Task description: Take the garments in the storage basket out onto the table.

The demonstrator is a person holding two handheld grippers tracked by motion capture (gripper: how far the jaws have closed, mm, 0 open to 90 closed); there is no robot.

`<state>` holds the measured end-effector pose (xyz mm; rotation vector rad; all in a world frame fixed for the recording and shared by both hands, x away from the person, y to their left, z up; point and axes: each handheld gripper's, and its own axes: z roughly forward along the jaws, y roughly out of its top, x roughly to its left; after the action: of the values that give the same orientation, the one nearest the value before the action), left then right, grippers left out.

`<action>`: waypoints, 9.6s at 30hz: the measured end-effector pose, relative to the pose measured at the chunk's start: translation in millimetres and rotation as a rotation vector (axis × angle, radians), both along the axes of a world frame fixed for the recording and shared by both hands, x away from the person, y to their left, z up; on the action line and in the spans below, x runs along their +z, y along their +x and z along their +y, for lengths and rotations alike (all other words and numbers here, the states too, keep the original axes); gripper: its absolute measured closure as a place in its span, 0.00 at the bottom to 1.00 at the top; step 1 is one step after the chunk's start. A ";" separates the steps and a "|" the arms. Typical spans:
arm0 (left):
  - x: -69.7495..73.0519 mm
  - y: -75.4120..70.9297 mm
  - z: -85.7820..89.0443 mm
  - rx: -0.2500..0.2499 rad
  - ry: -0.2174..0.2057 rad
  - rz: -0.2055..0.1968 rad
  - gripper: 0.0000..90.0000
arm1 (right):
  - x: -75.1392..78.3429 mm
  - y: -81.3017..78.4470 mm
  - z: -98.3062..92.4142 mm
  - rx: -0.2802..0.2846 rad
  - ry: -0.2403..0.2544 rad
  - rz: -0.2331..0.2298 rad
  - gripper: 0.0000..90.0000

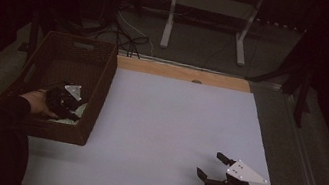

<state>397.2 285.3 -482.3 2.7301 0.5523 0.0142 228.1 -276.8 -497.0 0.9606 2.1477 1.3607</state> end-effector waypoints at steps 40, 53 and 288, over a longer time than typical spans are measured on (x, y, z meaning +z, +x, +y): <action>95.0 -19.3 44.3 0.211 -0.132 -0.176 0.83 | 2.5 -1.1 -2.0 -0.012 -0.002 -0.024 0.12; 144.4 -26.5 53.9 0.241 -0.228 -0.257 0.83 | 2.8 -0.8 -1.7 -0.015 -0.001 -0.023 0.12; 25.2 -86.8 -217.6 -0.047 -0.521 -0.098 0.00 | 4.2 -2.8 -1.1 -0.006 -0.003 -0.033 0.12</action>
<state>310.5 67.7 -457.1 2.2207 0.3956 -0.0067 225.3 -277.9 -492.7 0.9368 2.1205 1.3600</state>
